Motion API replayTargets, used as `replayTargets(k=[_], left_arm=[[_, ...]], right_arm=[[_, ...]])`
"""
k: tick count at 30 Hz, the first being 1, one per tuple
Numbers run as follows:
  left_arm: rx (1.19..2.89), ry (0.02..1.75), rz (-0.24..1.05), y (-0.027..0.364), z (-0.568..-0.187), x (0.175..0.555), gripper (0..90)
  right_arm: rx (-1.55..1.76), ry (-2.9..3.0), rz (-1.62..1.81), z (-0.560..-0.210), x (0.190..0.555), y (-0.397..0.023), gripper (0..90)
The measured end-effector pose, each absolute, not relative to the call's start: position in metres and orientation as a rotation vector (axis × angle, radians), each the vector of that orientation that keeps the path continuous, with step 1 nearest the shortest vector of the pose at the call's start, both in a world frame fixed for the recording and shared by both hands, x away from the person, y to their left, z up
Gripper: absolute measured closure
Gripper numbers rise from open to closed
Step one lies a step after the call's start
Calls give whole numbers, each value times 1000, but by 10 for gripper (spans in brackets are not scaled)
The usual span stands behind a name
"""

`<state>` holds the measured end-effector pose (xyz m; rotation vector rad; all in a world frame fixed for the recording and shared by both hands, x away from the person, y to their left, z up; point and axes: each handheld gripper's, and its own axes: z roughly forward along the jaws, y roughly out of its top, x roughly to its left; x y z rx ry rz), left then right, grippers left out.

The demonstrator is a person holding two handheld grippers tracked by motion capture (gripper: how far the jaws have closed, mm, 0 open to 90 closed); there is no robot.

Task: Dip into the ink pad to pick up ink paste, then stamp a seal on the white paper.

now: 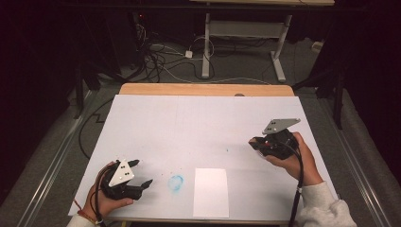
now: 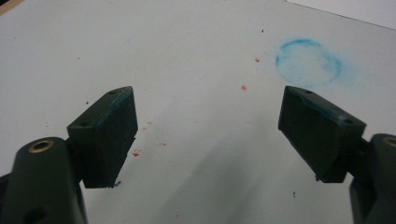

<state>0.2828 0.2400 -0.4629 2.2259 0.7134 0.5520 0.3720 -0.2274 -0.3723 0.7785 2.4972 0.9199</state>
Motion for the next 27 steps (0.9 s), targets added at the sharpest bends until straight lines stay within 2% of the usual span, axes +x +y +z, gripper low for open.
replayTargets(k=[27], left_arm=[[2232, 695, 557, 238, -461, 280, 196]], right_arm=[[544, 2651, 911, -367, 353, -169, 767]])
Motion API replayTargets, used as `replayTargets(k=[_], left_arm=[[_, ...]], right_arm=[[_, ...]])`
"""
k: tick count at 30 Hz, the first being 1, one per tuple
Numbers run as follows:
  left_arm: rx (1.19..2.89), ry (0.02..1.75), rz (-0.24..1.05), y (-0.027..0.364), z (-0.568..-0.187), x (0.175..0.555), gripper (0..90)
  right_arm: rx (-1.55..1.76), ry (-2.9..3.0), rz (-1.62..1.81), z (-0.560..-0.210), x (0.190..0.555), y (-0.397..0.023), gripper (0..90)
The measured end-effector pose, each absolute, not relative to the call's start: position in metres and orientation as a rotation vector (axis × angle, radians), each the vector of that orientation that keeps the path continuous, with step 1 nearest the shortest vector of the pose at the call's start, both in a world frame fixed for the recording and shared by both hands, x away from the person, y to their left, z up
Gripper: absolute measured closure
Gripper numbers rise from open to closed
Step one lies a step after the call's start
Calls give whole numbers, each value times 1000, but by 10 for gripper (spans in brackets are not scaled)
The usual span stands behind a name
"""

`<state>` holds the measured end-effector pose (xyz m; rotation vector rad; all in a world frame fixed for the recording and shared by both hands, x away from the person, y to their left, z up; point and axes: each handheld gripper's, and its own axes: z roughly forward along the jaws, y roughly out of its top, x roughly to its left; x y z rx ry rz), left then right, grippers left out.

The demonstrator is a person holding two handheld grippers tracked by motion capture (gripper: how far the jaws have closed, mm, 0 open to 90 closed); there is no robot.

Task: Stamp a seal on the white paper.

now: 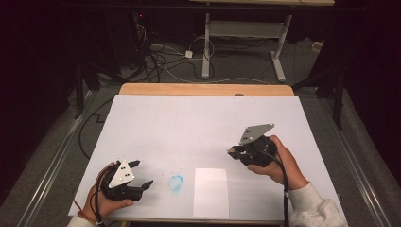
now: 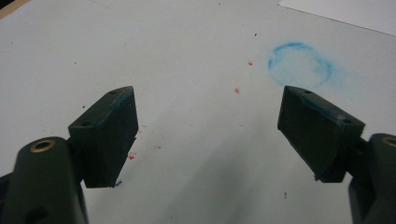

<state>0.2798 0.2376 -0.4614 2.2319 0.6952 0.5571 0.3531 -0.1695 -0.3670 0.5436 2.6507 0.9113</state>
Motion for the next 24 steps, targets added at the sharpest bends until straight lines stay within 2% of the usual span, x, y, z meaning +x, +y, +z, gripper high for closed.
replayTargets(k=[11, 24], left_arm=[[2235, 693, 564, 240, -461, 276, 197], [2240, 688, 557, 239, -461, 275, 204]], right_arm=[[325, 2838, 668, -379, 337, -105, 767], [145, 2975, 454, -409, 309, -72, 767]])
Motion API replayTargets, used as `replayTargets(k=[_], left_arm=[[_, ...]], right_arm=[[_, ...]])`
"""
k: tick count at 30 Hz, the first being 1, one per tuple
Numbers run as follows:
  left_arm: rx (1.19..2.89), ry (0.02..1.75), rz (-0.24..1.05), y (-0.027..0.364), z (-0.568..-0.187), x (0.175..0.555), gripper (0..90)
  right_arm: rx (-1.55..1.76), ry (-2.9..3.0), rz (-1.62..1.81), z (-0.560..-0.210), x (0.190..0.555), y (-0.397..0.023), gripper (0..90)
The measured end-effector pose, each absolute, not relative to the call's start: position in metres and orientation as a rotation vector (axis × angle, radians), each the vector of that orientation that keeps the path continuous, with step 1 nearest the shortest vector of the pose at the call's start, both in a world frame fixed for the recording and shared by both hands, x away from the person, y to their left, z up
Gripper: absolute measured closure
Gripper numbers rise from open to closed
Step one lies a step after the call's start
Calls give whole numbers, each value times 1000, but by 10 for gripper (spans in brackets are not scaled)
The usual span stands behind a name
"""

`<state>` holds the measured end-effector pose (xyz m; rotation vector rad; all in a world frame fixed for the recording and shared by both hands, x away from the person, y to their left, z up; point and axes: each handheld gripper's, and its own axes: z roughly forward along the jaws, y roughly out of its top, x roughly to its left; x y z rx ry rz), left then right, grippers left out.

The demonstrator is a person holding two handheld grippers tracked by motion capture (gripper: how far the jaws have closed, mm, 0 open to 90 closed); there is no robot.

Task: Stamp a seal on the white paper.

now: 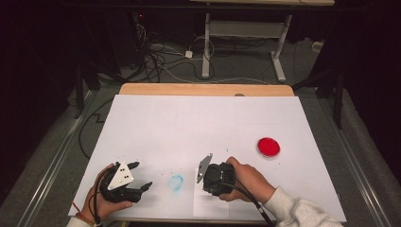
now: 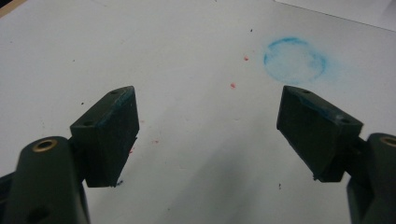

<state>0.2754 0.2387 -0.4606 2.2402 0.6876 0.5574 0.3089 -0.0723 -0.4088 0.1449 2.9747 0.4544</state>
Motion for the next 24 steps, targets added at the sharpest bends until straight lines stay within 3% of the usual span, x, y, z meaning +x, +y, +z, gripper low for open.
replayTargets(k=[24], left_arm=[[2247, 687, 562, 239, -461, 275, 204]], right_arm=[[118, 3015, 329, -438, 314, -66, 769]])
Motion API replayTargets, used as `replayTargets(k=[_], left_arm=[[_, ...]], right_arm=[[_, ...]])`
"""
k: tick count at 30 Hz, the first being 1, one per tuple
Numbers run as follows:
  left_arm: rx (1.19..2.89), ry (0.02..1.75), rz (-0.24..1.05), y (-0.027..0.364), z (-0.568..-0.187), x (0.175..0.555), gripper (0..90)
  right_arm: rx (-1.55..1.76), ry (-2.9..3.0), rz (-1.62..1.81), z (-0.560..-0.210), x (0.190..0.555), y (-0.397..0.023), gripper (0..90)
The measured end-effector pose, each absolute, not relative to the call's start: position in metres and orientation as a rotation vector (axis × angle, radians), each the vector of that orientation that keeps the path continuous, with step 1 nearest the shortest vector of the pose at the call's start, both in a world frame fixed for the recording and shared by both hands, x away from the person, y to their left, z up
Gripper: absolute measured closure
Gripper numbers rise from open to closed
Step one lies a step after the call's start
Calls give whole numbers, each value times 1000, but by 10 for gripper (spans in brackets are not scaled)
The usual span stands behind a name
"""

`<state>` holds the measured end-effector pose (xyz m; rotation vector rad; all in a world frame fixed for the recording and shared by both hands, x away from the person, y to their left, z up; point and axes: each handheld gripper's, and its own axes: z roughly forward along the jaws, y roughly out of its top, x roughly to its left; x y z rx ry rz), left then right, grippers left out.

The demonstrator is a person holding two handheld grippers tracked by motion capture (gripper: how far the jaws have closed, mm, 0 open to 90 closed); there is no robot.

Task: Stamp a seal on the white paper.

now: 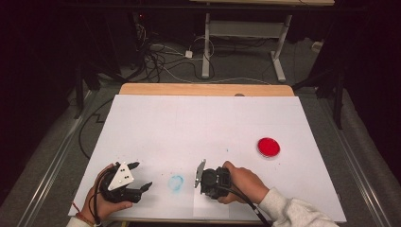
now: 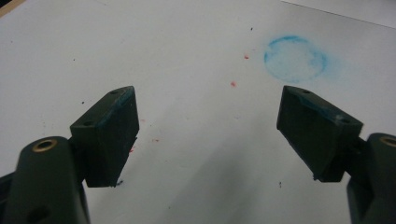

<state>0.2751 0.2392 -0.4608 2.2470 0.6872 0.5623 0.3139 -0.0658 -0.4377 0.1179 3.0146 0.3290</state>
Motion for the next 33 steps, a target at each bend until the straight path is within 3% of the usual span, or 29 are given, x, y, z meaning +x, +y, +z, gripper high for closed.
replayTargets(k=[33], left_arm=[[2252, 684, 557, 239, -461, 274, 204]], right_arm=[[120, 3027, 344, -439, 316, -67, 770]])
